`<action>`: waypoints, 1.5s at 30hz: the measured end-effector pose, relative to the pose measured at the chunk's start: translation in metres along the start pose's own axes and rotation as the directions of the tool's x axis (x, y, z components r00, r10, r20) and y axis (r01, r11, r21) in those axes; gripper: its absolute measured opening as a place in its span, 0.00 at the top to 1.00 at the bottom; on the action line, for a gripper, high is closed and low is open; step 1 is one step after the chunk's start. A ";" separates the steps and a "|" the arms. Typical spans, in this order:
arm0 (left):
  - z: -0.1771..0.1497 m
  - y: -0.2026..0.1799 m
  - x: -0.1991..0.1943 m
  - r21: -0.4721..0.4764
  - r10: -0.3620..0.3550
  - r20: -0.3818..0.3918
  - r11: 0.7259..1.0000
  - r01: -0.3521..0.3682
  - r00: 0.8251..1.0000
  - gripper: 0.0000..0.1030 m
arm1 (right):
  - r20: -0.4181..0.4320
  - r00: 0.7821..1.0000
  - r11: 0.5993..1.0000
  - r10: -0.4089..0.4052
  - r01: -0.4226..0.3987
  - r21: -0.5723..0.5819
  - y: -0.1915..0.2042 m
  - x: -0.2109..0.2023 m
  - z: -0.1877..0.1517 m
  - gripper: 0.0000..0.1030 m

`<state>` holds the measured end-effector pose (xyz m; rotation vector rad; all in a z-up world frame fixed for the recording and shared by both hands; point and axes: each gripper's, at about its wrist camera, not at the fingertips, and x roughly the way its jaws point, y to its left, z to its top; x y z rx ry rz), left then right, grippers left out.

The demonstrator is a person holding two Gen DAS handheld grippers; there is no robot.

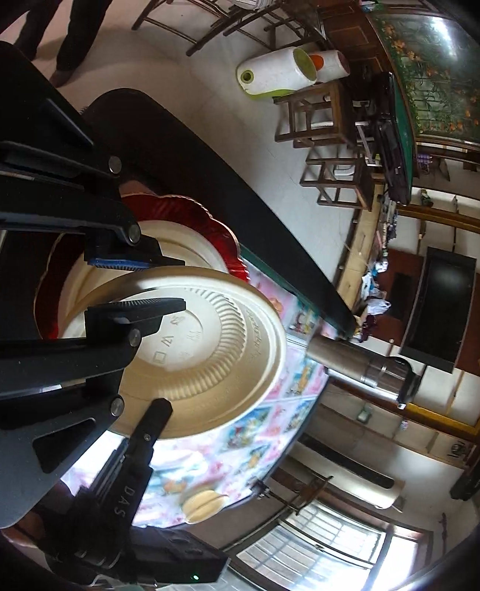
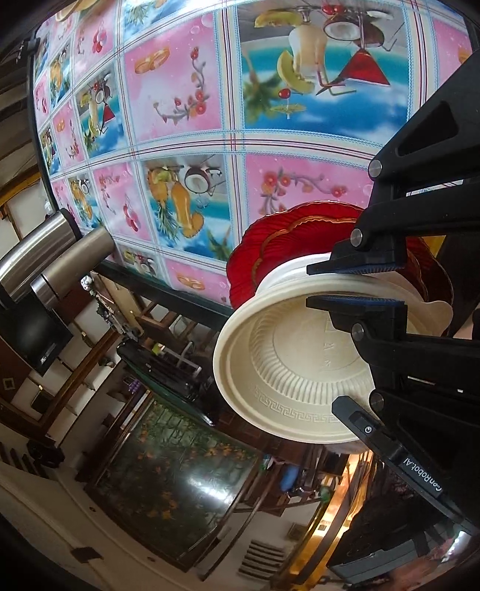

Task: Organize plates and bowls
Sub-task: 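Lower the beige bowl into the white bowls and open both grippers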

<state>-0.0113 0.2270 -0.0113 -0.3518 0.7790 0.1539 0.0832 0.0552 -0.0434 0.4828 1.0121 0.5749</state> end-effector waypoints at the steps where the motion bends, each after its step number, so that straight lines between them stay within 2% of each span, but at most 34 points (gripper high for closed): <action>1: -0.002 0.002 0.001 -0.001 -0.003 -0.010 1.000 0.003 1.000 0.89 | -0.001 1.000 1.000 -0.007 0.007 0.000 0.000 0.002 0.000 0.90; 6: -0.003 0.010 0.005 -0.008 0.012 -0.021 1.000 -0.012 1.000 0.89 | -0.003 1.000 1.000 -0.027 0.027 -0.007 -0.003 0.008 -0.003 0.90; 9: -0.002 0.013 0.002 -0.002 0.057 0.007 0.998 -0.057 0.998 0.89 | 0.003 0.999 0.998 -0.046 0.046 -0.030 0.002 0.013 -0.005 0.90; 11: -0.001 0.017 0.001 0.001 0.080 0.015 0.997 -0.080 0.997 0.85 | 0.016 0.998 0.996 -0.068 0.069 -0.048 0.004 0.014 -0.005 0.90; 13: 0.000 0.023 0.002 -0.014 0.083 0.014 0.996 -0.083 0.996 0.74 | 0.021 0.997 0.995 -0.074 0.075 -0.058 0.004 0.016 -0.006 0.91; 14: 0.000 0.026 0.002 -0.025 0.085 0.016 0.996 -0.085 0.996 0.71 | 0.022 0.997 0.996 -0.073 0.074 -0.058 0.004 0.016 -0.006 0.89; 19: 0.001 0.028 -0.006 -0.036 0.105 0.059 0.994 -0.103 0.993 0.71 | 0.022 0.998 0.997 -0.054 0.055 -0.063 0.003 0.014 -0.005 0.86; 22: 0.005 0.026 -0.017 -0.035 0.117 0.104 0.993 -0.113 0.988 0.71 | 0.073 0.997 0.998 -0.004 0.009 -0.069 0.001 -0.002 0.000 0.85; 24: 0.008 0.024 -0.024 -0.039 0.113 0.131 0.993 -0.108 0.985 0.71 | 0.106 0.994 0.998 0.020 -0.014 -0.057 -0.004 -0.015 0.006 0.80; 28: 0.010 0.014 -0.029 -0.014 0.099 0.146 0.995 -0.098 0.984 0.71 | 0.145 0.989 1.000 0.014 -0.013 -0.008 -0.023 -0.030 0.017 0.76; 32: 0.011 0.010 -0.029 -0.010 0.097 0.145 0.995 -0.097 0.985 0.71 | 0.130 0.991 0.999 0.016 -0.022 0.045 -0.037 -0.029 0.023 0.76; 40: 0.011 0.020 -0.035 -0.054 0.110 0.139 0.993 -0.104 0.984 0.71 | 0.113 0.994 0.991 -0.013 0.028 -0.134 0.017 0.006 0.046 0.72; 45: 0.012 0.026 -0.036 -0.064 0.112 0.136 0.992 -0.105 0.984 0.71 | 0.105 0.990 0.975 -0.094 0.112 -0.189 0.040 0.037 0.051 0.72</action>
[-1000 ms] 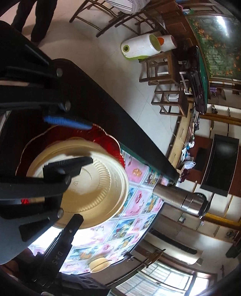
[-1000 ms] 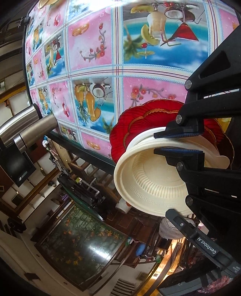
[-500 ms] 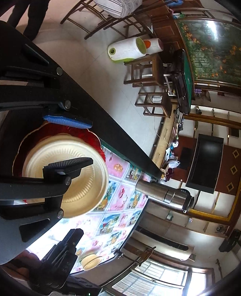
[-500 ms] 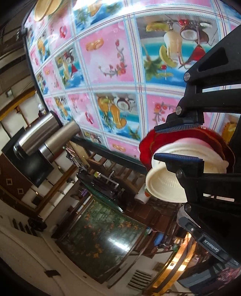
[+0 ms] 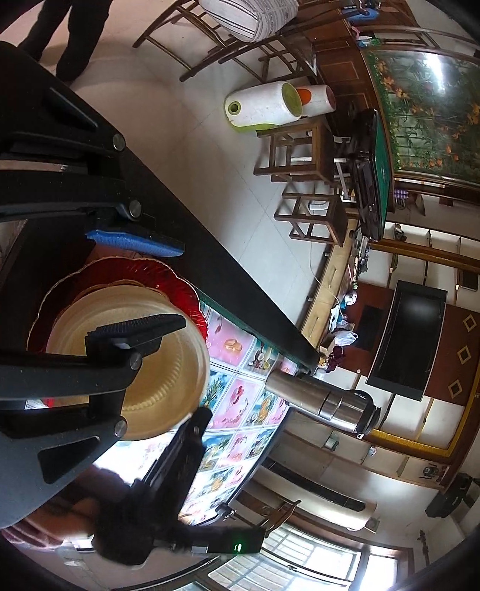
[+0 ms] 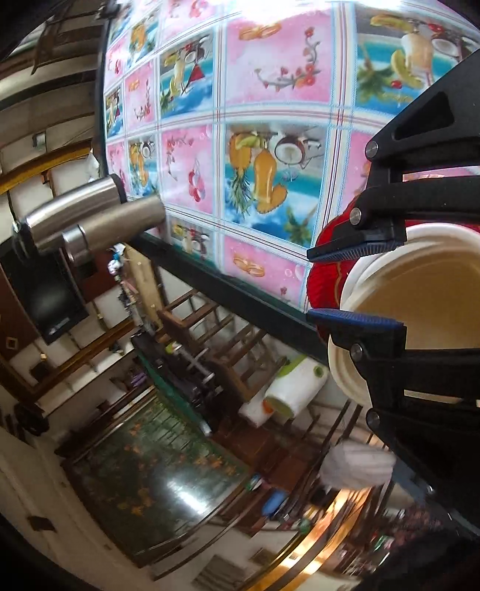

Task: Organize plates and bowls
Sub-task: 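Lower the beige bowl into the white bowls and open both grippers, then move both open grippers to the rim of the remaining beige bowl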

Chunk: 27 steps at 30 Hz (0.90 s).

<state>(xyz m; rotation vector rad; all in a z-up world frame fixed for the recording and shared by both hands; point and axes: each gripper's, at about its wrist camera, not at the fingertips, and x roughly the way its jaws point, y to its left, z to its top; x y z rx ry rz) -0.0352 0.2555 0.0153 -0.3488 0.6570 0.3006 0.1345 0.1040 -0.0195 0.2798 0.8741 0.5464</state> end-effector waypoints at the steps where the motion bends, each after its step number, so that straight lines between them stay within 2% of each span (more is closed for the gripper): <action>1: 0.000 0.000 0.000 0.001 0.000 -0.002 1.000 0.000 1.000 0.71 | -0.006 1.000 1.000 -0.010 0.010 -0.001 0.001 0.004 -0.001 0.72; 5: 0.001 0.004 0.003 -0.011 -0.001 -0.006 1.000 0.001 1.000 0.71 | -0.023 0.999 0.999 0.024 -0.023 0.042 -0.006 0.004 -0.001 0.72; 10: 0.000 -0.002 0.003 -0.011 -0.017 -0.010 1.000 0.016 1.000 0.71 | 0.024 0.999 0.996 0.040 -0.042 0.083 -0.029 -0.018 0.003 0.72; 13: 0.001 -0.017 -0.004 0.018 -0.047 0.001 0.999 0.047 0.999 0.71 | 0.058 0.998 0.992 0.021 -0.028 0.124 -0.059 -0.038 0.008 0.71; 16: 0.000 -0.042 -0.014 0.066 -0.089 0.023 0.994 0.087 0.996 0.68 | 0.114 0.993 0.982 -0.043 0.021 0.185 -0.106 -0.068 0.016 0.70; 20: -0.005 -0.094 -0.020 0.163 -0.183 -0.005 0.970 0.181 0.983 0.53 | 0.206 0.965 0.937 -0.163 0.086 0.339 -0.191 -0.120 0.026 0.66; 23: -0.015 -0.141 -0.019 0.250 -0.236 -0.047 0.938 0.240 0.971 0.52 | 0.245 0.931 0.888 -0.270 0.142 0.438 -0.251 -0.155 0.030 0.65; 27: -0.034 -0.204 -0.007 0.335 -0.293 -0.162 0.882 0.332 0.942 0.52 | 0.277 0.888 0.822 -0.368 0.170 0.544 -0.320 -0.190 0.032 0.65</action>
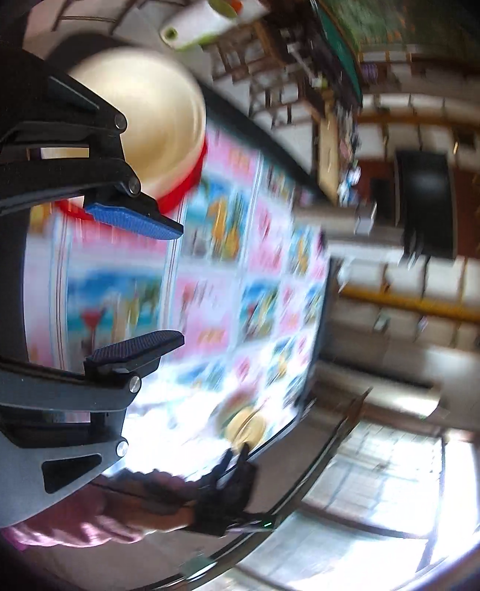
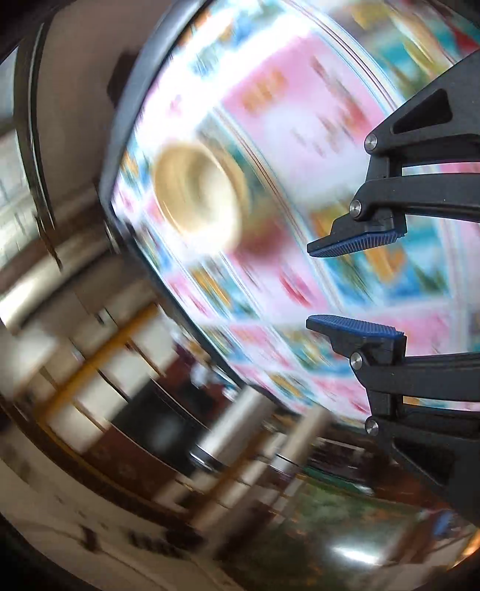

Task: Organize plates and bowls
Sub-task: 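Move both open grippers to the rim of the remaining beige bowl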

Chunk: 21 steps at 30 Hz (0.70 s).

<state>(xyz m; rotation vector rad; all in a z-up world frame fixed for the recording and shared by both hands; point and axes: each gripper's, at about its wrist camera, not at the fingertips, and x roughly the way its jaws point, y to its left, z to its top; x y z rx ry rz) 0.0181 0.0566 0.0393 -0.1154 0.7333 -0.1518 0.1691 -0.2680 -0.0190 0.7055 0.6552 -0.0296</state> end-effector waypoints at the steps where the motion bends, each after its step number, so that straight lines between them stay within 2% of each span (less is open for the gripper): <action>1: 0.001 -0.015 0.011 0.021 -0.025 -0.032 0.999 0.026 0.999 0.50 | 0.016 1.000 0.999 -0.012 0.012 0.035 -0.016 0.000 0.012 0.65; 3: 0.005 -0.040 0.037 0.044 -0.080 -0.108 0.995 0.085 0.991 0.45 | 0.050 0.998 0.996 -0.036 0.032 0.086 -0.042 -0.001 0.032 0.63; 5: 0.011 -0.062 0.062 0.050 -0.122 -0.173 0.990 0.133 0.977 0.44 | 0.076 0.996 0.990 -0.053 0.043 0.135 -0.064 0.000 0.048 0.58; 8: 0.033 -0.094 0.099 0.034 -0.151 -0.232 0.986 0.163 0.961 0.44 | 0.095 0.994 0.975 -0.048 0.026 0.219 -0.093 0.010 0.072 0.56; 10: 0.060 -0.114 0.127 0.018 -0.173 -0.244 0.983 0.182 0.954 0.43 | 0.099 0.994 0.964 -0.037 0.010 0.265 -0.105 0.020 0.085 0.54; 13: 0.097 -0.147 0.171 -0.010 -0.181 -0.234 0.983 0.184 0.955 0.35 | 0.084 0.996 0.957 -0.014 -0.011 0.290 -0.116 0.037 0.096 0.53; 15: 0.117 -0.166 0.204 -0.035 -0.165 -0.221 0.986 0.162 0.961 0.35 | 0.056 0.998 0.954 -0.010 -0.007 0.301 -0.122 0.049 0.094 0.53; 17: 0.127 -0.179 0.236 -0.079 -0.190 -0.237 0.981 0.176 0.953 0.35 | 0.024 1.000 0.948 0.011 -0.018 0.319 -0.127 0.057 0.092 0.53; 21: 0.129 -0.194 0.287 -0.188 -0.226 -0.268 0.966 0.179 0.936 0.35 | 0.037 0.999 0.950 -0.018 0.005 0.312 -0.131 0.061 0.096 0.53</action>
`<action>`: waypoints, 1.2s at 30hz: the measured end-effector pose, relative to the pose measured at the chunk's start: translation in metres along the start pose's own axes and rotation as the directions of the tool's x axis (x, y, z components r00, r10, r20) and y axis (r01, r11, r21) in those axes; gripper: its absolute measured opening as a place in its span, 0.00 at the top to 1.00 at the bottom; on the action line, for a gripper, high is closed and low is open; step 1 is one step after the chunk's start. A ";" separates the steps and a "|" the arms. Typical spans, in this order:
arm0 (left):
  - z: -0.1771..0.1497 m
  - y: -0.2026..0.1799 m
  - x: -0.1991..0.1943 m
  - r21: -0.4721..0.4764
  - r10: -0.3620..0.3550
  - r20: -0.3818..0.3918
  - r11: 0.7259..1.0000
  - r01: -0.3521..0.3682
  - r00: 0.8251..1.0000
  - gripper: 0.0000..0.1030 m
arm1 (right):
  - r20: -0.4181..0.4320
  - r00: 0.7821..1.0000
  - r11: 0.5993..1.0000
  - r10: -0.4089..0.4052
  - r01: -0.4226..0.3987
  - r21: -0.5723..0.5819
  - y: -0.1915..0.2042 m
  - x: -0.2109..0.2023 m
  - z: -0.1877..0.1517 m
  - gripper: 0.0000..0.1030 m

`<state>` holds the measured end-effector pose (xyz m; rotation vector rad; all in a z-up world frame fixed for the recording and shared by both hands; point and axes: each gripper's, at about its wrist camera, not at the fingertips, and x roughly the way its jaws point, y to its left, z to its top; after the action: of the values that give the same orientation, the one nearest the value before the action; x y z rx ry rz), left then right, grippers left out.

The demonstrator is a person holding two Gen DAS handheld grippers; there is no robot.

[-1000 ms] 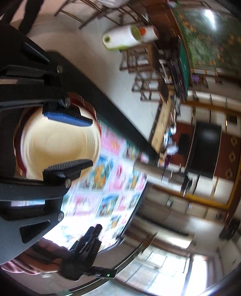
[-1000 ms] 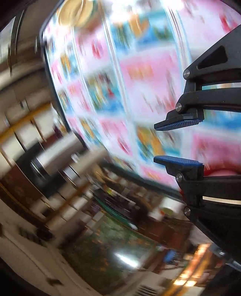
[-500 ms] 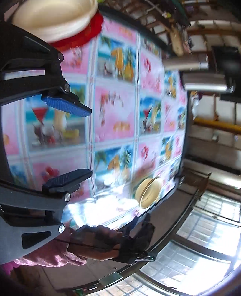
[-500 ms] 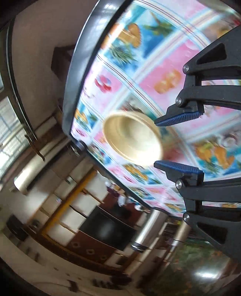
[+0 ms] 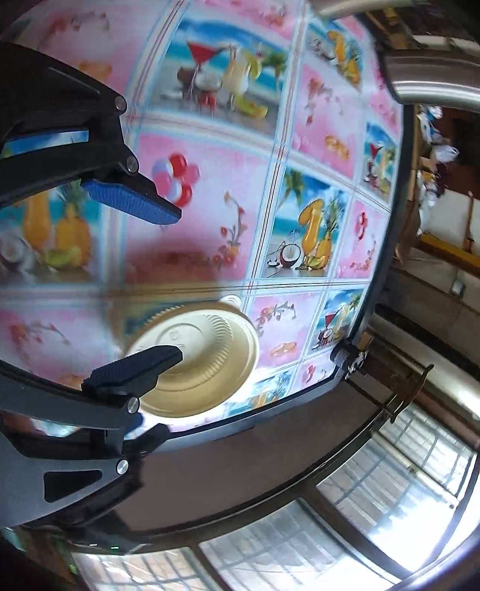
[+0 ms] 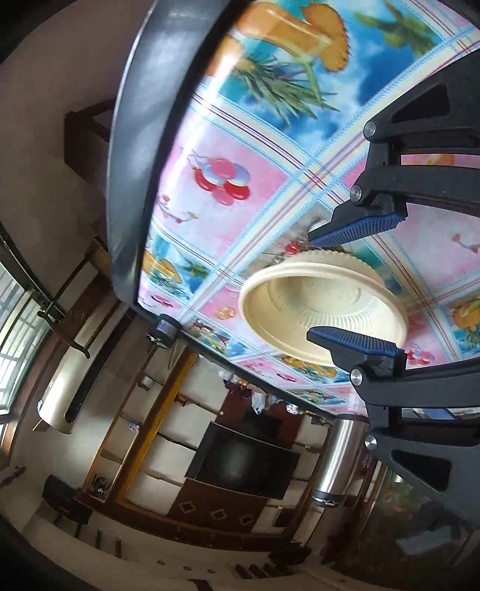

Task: Organize plates and bowls
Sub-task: 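Move both open grippers to the rim of the remaining beige bowl, then close both grippers on the remaining beige bowl's rim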

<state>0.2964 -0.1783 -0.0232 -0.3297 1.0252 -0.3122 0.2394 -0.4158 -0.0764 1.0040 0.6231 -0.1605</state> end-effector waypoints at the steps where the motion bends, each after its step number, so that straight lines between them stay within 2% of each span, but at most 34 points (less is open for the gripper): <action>1: 0.001 -0.001 0.009 -0.017 -0.010 -0.014 1.000 0.010 1.000 0.35 | -0.008 1.000 1.000 0.010 -0.009 0.009 -0.001 0.002 0.002 0.53; 5: 0.004 -0.005 0.037 -0.067 -0.038 -0.052 0.997 0.035 0.998 0.35 | -0.026 0.999 0.999 0.022 -0.021 0.033 -0.005 0.008 0.003 0.53; 12: 0.001 -0.019 0.050 -0.037 -0.144 -0.097 0.989 0.141 0.985 0.35 | -0.007 1.000 1.000 0.002 -0.001 0.031 -0.006 0.007 0.000 0.53; 16: 0.000 -0.018 0.056 -0.008 -0.155 -0.126 0.988 0.155 0.980 0.35 | -0.008 1.000 1.000 -0.001 0.002 0.017 -0.005 0.009 -0.003 0.53; 20: 0.003 -0.012 0.053 -0.005 -0.155 -0.111 0.988 0.155 0.982 0.35 | -0.016 1.000 0.999 0.011 -0.011 0.039 -0.011 0.012 -0.002 0.53; 23: 0.005 -0.006 0.054 -0.015 -0.168 -0.123 0.986 0.168 0.978 0.44 | -0.020 1.000 0.999 0.000 0.000 0.036 -0.012 0.015 -0.004 0.53; 27: 0.008 0.001 0.058 -0.021 -0.174 -0.134 0.985 0.173 0.976 0.64 | -0.011 1.000 1.000 0.014 -0.014 0.025 -0.011 0.014 -0.006 0.53; 30: 0.009 0.010 0.064 -0.051 -0.192 -0.152 0.981 0.186 0.970 0.69 | -0.012 1.000 0.999 0.020 -0.020 0.030 -0.011 0.015 -0.006 0.53; 33: 0.010 0.012 0.064 -0.056 -0.205 -0.153 0.978 0.199 0.967 0.79 | -0.029 0.999 0.998 0.025 -0.023 0.050 -0.015 0.019 -0.007 0.53; 36: 0.010 0.010 0.061 -0.045 -0.204 -0.145 0.979 0.199 0.968 0.82 | -0.032 0.999 0.998 0.019 -0.017 0.058 -0.018 0.020 -0.007 0.53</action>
<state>0.3354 -0.1928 -0.0704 -0.4440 1.1465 -0.5115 0.2452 -0.4162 -0.1031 1.0693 0.6424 -0.1472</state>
